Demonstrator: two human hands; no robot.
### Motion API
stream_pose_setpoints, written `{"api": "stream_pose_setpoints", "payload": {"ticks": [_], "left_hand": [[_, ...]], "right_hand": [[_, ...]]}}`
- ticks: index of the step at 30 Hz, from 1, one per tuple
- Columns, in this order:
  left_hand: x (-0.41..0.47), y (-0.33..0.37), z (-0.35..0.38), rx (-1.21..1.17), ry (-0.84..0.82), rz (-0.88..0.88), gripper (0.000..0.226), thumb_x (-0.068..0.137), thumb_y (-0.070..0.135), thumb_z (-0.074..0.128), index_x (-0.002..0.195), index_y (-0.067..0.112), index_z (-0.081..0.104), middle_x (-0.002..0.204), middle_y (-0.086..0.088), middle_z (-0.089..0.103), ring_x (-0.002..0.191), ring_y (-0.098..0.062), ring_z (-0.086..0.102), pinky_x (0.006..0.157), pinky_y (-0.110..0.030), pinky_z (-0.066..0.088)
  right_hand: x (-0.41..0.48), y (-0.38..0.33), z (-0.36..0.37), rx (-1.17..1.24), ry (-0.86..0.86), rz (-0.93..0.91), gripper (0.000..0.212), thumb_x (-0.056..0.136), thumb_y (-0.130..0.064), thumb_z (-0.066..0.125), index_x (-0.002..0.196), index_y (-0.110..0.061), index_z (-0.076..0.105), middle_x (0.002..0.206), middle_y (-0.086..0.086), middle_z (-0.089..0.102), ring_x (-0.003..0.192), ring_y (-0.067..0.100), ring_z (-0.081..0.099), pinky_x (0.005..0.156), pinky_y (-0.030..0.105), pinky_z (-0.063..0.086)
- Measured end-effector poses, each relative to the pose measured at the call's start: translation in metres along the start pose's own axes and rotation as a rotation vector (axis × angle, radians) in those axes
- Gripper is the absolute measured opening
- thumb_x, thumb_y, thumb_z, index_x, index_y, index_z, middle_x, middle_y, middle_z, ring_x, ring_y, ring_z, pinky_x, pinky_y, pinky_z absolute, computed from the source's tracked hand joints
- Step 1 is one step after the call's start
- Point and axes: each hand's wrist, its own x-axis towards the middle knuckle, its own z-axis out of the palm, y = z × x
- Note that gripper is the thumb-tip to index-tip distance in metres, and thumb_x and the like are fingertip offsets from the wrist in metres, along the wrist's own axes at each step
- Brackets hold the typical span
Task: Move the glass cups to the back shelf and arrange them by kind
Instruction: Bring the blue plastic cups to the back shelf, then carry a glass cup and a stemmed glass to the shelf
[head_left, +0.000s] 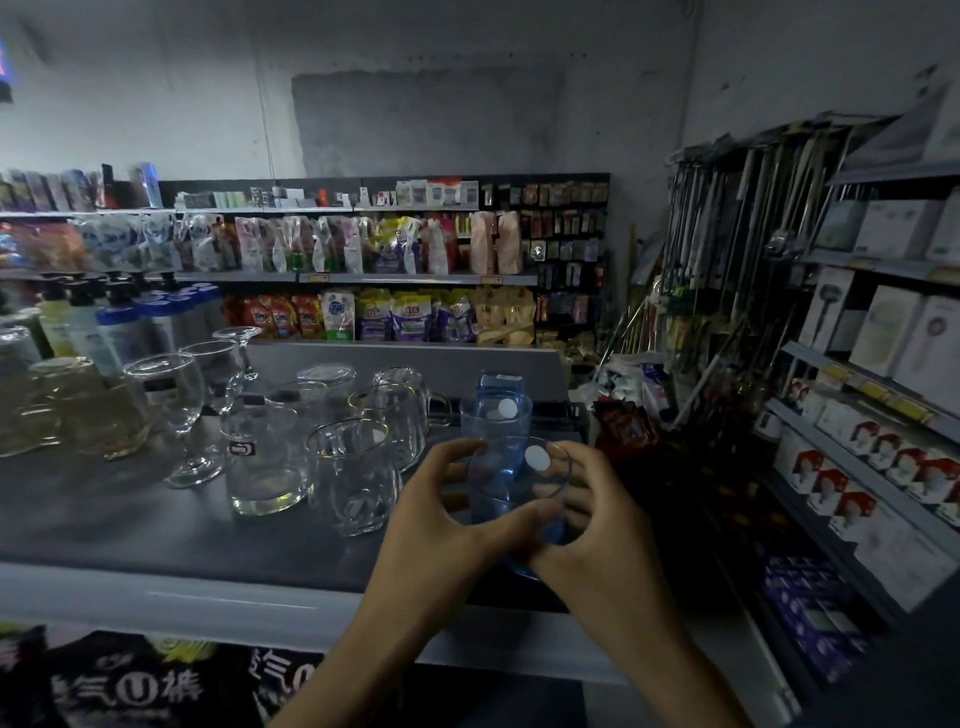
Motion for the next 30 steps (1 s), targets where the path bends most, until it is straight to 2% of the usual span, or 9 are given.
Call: {"api": "stream_pose_setpoints", "payload": {"ticks": [4, 7, 11, 16, 21, 23, 26, 28, 30], "left_hand": [[0.011, -0.003, -0.012, 0.001, 0.027, 0.038, 0.063, 0.063, 0.035, 0.097, 0.119, 0.035, 0.067, 0.103, 0.021, 0.076, 0.092, 0.005, 0.072, 0.075, -0.018, 0.058], [0.022, -0.004, -0.016, 0.016, 0.026, 0.075, 0.058, 0.068, 0.026, 0.096, 0.115, 0.039, 0.064, 0.102, 0.027, 0.074, 0.093, 0.009, 0.070, 0.073, -0.012, 0.055], [0.031, -0.010, -0.016, 0.028, 0.063, 0.057, 0.074, 0.063, 0.033, 0.098, 0.124, 0.035, 0.058, 0.109, 0.015, 0.072, 0.096, 0.007, 0.069, 0.082, -0.022, 0.060], [0.031, -0.018, -0.017, 0.039, 0.083, 0.034, 0.074, 0.061, 0.043, 0.097, 0.123, 0.028, 0.060, 0.111, 0.011, 0.073, 0.098, 0.001, 0.070, 0.087, -0.029, 0.061], [0.030, -0.018, -0.014, 0.039, 0.068, 0.025, 0.055, 0.070, 0.037, 0.095, 0.112, 0.043, 0.059, 0.105, 0.014, 0.074, 0.093, 0.004, 0.071, 0.084, -0.027, 0.061], [0.025, -0.017, -0.014, 0.075, 0.068, 0.042, 0.062, 0.072, 0.042, 0.093, 0.122, 0.042, 0.057, 0.111, 0.018, 0.070, 0.097, 0.007, 0.067, 0.084, -0.019, 0.057], [0.003, -0.007, -0.020, 0.163, 0.104, 0.098, 0.078, 0.076, 0.048, 0.087, 0.144, 0.035, 0.051, 0.129, 0.021, 0.060, 0.111, 0.013, 0.057, 0.091, -0.012, 0.049], [-0.028, 0.003, -0.030, 0.198, 0.175, 0.197, 0.071, 0.081, 0.046, 0.082, 0.144, 0.033, 0.052, 0.134, 0.025, 0.060, 0.117, 0.013, 0.057, 0.095, -0.010, 0.047], [-0.065, 0.003, -0.044, 0.227, 0.264, 0.291, 0.053, 0.088, 0.037, 0.077, 0.137, 0.029, 0.058, 0.133, 0.023, 0.064, 0.122, 0.004, 0.060, 0.100, -0.019, 0.050]], "right_hand": [[0.010, -0.005, 0.007, -0.096, -0.053, -0.033, 0.079, 0.070, -0.017, 0.093, 0.134, -0.039, 0.052, 0.115, -0.030, 0.067, 0.107, -0.005, 0.067, 0.087, 0.025, 0.060], [0.023, -0.008, 0.011, -0.158, -0.060, -0.042, 0.078, 0.071, -0.021, 0.092, 0.135, -0.039, 0.051, 0.118, -0.025, 0.068, 0.107, -0.004, 0.067, 0.086, 0.029, 0.062], [0.033, -0.003, 0.017, -0.222, -0.032, -0.018, 0.074, 0.068, -0.026, 0.091, 0.127, -0.046, 0.052, 0.116, -0.022, 0.068, 0.102, 0.002, 0.069, 0.081, 0.033, 0.063], [0.034, 0.006, 0.022, -0.262, -0.041, 0.012, 0.070, 0.070, -0.026, 0.091, 0.125, -0.043, 0.050, 0.117, -0.014, 0.069, 0.104, 0.007, 0.070, 0.082, 0.037, 0.063], [0.032, 0.005, 0.021, -0.298, -0.059, 0.060, 0.080, 0.071, -0.037, 0.090, 0.137, -0.035, 0.045, 0.123, -0.010, 0.066, 0.109, 0.012, 0.068, 0.085, 0.037, 0.063], [0.028, 0.000, 0.020, -0.312, -0.061, 0.068, 0.083, 0.074, -0.037, 0.089, 0.143, -0.032, 0.043, 0.127, -0.012, 0.064, 0.111, 0.011, 0.067, 0.087, 0.035, 0.062], [0.008, -0.013, 0.013, -0.346, 0.029, 0.049, 0.085, 0.079, -0.033, 0.087, 0.150, -0.029, 0.040, 0.132, -0.013, 0.061, 0.116, 0.009, 0.062, 0.092, 0.032, 0.057], [-0.014, -0.022, 0.006, -0.402, 0.175, -0.033, 0.079, 0.083, -0.034, 0.082, 0.150, -0.028, 0.041, 0.139, -0.008, 0.059, 0.124, 0.014, 0.059, 0.097, 0.039, 0.055], [-0.041, -0.027, 0.002, -0.419, 0.267, -0.189, 0.064, 0.088, -0.033, 0.076, 0.145, -0.026, 0.048, 0.136, -0.004, 0.060, 0.123, 0.015, 0.060, 0.097, 0.037, 0.055]]}}
